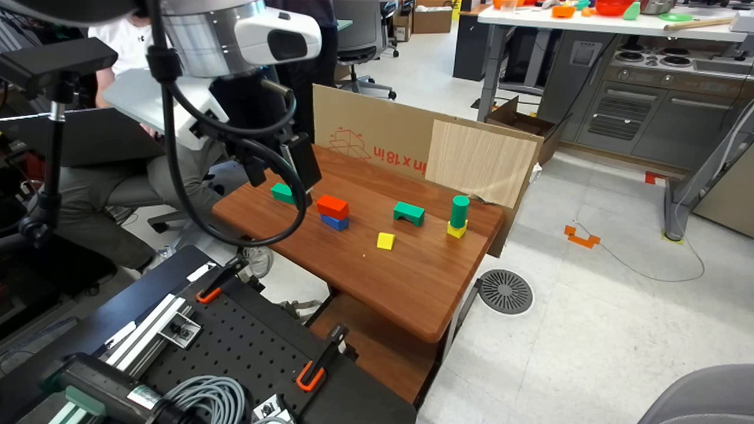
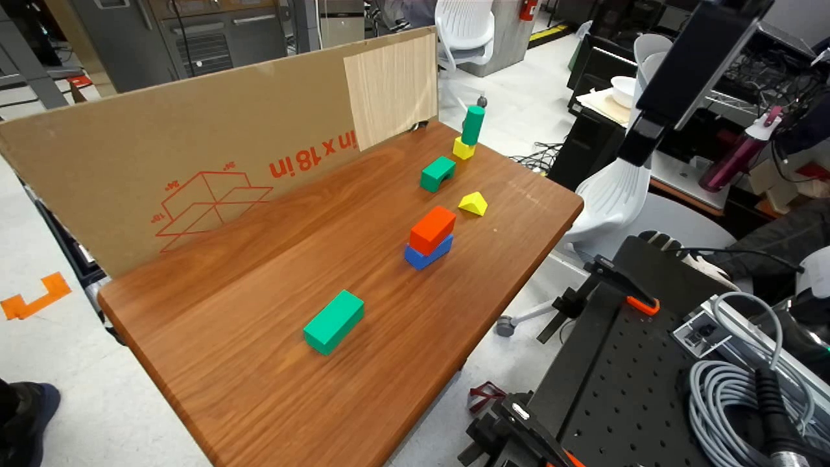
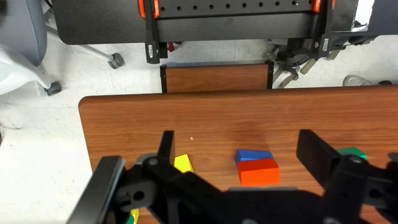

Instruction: Put the orange block on top of the green block on the right

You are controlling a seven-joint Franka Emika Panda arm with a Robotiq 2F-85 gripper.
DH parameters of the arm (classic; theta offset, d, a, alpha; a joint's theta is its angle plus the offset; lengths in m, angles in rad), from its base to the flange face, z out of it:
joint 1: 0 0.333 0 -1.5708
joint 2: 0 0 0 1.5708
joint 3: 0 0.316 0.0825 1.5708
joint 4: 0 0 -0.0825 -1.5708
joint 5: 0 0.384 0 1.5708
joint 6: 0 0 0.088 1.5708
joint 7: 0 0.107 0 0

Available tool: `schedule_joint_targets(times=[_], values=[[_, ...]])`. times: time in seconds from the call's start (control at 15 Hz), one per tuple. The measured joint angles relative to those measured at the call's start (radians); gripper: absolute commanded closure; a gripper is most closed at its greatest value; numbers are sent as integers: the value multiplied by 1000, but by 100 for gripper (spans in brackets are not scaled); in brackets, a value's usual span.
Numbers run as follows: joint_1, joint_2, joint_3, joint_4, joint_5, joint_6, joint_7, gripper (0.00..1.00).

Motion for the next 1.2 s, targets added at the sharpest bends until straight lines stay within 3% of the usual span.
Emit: schedule_joint_targets(times=[0.67,1.2], values=[[0,268,51,38,-3,241,133,0],[3,457,78,170,-8,280,110,0]])
